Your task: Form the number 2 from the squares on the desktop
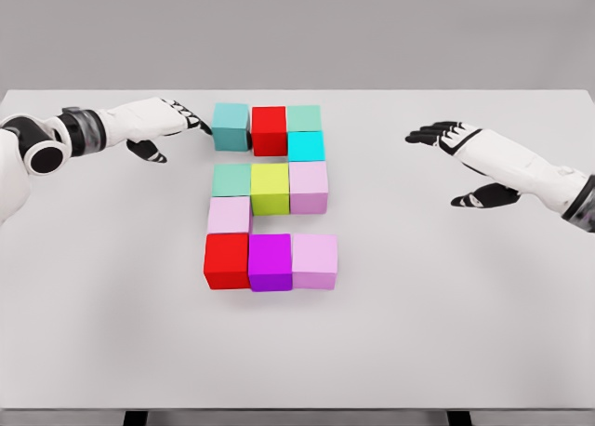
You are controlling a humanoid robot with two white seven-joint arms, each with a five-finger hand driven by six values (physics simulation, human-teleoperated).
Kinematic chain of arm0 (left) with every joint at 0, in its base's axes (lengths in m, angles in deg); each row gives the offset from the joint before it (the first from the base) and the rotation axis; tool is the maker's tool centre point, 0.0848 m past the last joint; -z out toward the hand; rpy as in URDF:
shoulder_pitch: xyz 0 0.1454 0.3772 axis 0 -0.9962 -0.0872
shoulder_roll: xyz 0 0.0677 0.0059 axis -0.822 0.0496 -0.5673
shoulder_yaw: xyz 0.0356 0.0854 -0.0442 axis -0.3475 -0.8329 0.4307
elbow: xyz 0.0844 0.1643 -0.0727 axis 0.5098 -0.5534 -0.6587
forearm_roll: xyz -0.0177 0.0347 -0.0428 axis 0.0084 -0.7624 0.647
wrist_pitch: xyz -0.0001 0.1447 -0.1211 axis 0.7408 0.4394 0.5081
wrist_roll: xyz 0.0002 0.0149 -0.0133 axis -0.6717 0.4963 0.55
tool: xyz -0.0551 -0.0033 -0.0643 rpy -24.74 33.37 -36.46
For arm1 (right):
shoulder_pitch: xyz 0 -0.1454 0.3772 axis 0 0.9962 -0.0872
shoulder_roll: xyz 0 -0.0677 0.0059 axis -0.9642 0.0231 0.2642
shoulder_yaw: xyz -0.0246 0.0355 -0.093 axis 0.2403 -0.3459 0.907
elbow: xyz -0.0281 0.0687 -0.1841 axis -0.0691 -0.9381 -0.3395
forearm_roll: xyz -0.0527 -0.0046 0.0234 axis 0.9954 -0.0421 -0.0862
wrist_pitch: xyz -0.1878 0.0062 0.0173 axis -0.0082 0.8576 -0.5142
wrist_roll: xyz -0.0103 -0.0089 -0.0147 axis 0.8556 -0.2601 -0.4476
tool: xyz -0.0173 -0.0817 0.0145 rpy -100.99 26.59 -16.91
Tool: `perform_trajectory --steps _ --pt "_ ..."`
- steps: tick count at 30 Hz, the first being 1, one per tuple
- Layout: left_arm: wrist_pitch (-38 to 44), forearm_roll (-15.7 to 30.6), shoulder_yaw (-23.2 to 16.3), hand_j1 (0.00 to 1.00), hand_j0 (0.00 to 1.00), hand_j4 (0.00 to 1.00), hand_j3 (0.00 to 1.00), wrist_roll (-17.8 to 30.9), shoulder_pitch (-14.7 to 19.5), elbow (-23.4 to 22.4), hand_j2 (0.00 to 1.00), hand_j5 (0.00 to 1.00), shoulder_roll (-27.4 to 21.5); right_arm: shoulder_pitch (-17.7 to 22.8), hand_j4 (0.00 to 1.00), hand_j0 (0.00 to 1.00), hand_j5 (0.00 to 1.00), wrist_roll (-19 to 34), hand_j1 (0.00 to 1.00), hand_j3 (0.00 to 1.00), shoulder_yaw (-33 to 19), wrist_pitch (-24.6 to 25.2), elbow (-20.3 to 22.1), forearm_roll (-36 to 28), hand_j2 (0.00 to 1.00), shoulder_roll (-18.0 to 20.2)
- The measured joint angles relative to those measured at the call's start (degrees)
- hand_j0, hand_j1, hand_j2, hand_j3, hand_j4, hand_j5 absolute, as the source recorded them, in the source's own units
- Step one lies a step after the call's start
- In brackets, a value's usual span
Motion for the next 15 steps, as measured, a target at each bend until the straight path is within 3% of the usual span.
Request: perform_trajectory --steps 15 --pt "0.0 0.0 0.0 0.87 0.87 0.87 0.87 0.0 -0.1 0.7 0.87 0.87 0.0 0.0 1.0 1.0 1.0 0.0 1.0 1.0 0.0 0.0 0.3 -0.1 1.0 -0.3"
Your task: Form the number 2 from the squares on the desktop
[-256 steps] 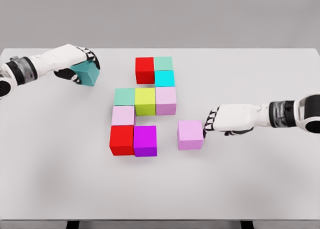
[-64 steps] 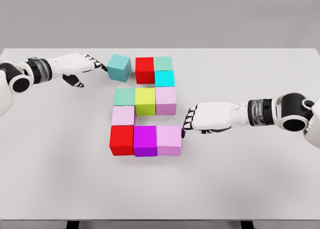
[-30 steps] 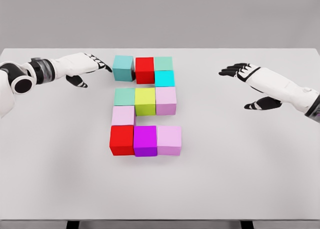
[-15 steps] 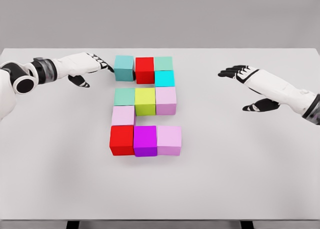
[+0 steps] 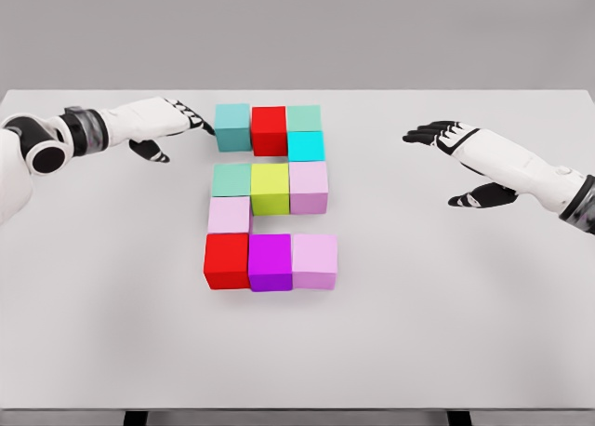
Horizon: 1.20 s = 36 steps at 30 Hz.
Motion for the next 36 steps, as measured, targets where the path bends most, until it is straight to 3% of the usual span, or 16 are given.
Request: perform_trajectory --steps 27,30,32,36 --pt "0.0 0.1 0.4 0.9 0.9 0.9 0.9 0.0 -0.1 -0.5 0.9 0.9 0.2 0.0 1.0 1.0 1.0 0.0 1.0 1.0 0.0 0.0 0.0 -0.2 1.0 -0.7" --pt "0.0 0.1 0.5 0.94 0.94 0.94 0.94 -0.1 0.1 -0.9 0.94 0.94 -0.1 0.0 1.0 1.0 1.0 0.0 1.0 1.0 0.0 0.0 0.0 -0.2 1.0 -0.8" --pt "0.0 0.3 0.7 1.0 1.0 1.0 1.0 -0.2 0.4 -1.2 1.0 1.0 -0.9 0.0 1.0 1.0 1.0 0.0 1.0 1.0 0.0 0.0 0.0 -0.2 1.0 -0.8" --pt "0.0 4.0 0.8 1.0 1.0 1.0 1.0 -0.5 0.2 -1.7 1.0 1.0 -4.9 0.0 1.0 1.0 1.0 0.0 1.0 1.0 0.0 0.0 0.0 -0.2 1.0 -0.9"
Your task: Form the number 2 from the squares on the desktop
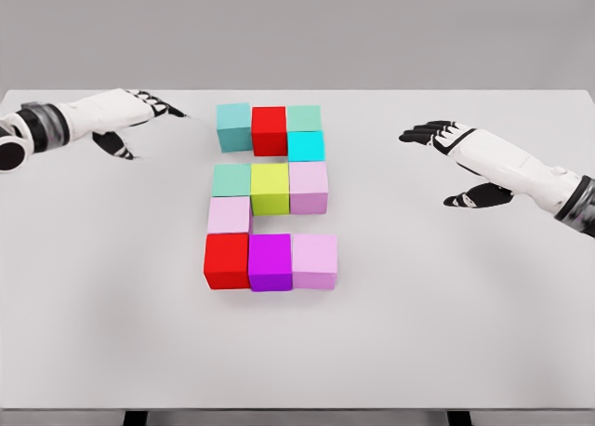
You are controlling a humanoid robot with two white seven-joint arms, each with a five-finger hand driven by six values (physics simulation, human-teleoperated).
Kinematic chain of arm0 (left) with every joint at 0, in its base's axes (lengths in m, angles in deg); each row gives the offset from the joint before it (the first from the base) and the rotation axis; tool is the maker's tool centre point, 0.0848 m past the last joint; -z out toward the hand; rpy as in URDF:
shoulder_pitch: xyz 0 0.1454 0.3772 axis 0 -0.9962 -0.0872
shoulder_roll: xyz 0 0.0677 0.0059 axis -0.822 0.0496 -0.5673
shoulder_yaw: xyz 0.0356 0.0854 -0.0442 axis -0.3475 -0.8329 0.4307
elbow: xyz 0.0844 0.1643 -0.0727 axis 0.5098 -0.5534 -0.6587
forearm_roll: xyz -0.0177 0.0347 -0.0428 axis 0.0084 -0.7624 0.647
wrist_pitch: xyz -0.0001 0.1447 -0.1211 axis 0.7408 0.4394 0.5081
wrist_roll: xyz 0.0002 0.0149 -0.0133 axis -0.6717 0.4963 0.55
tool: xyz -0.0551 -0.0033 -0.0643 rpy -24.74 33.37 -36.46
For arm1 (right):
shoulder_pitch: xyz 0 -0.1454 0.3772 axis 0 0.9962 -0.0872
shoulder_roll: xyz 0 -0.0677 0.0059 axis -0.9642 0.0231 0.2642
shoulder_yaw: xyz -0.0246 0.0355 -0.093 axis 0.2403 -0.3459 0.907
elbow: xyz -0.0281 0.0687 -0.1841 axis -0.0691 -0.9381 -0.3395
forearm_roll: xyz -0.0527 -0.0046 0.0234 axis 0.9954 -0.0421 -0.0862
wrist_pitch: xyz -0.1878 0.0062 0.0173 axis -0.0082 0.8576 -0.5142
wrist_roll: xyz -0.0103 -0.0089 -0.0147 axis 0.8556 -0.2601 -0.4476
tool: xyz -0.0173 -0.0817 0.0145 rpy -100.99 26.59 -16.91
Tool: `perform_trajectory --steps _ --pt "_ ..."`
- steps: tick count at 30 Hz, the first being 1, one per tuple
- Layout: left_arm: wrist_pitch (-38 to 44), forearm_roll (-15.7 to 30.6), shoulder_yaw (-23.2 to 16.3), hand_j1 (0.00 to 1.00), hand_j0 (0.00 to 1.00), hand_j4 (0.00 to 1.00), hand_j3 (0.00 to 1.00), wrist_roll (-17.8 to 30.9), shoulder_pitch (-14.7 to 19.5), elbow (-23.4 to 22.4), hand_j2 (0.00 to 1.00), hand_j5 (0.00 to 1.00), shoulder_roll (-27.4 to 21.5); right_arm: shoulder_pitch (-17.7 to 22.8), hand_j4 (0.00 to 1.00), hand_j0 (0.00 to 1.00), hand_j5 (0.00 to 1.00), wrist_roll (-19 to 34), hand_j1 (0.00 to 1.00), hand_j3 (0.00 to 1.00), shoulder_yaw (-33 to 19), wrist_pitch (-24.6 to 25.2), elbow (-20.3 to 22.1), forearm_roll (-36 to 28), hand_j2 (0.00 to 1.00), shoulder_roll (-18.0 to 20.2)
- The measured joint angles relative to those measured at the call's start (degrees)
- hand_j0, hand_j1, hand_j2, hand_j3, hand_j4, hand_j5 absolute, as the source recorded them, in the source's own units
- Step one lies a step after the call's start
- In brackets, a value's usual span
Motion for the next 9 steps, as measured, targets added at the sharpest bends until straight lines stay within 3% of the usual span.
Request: perform_trajectory --steps 9 --pt "0.0 4.8 0.6 1.0 1.0 1.0 1.0 -0.1 -0.8 -1.2 1.0 1.0 -8.5 0.0 1.0 1.0 1.0 0.0 1.0 1.0 0.0 0.0 -0.1 0.0 1.0 0.0"
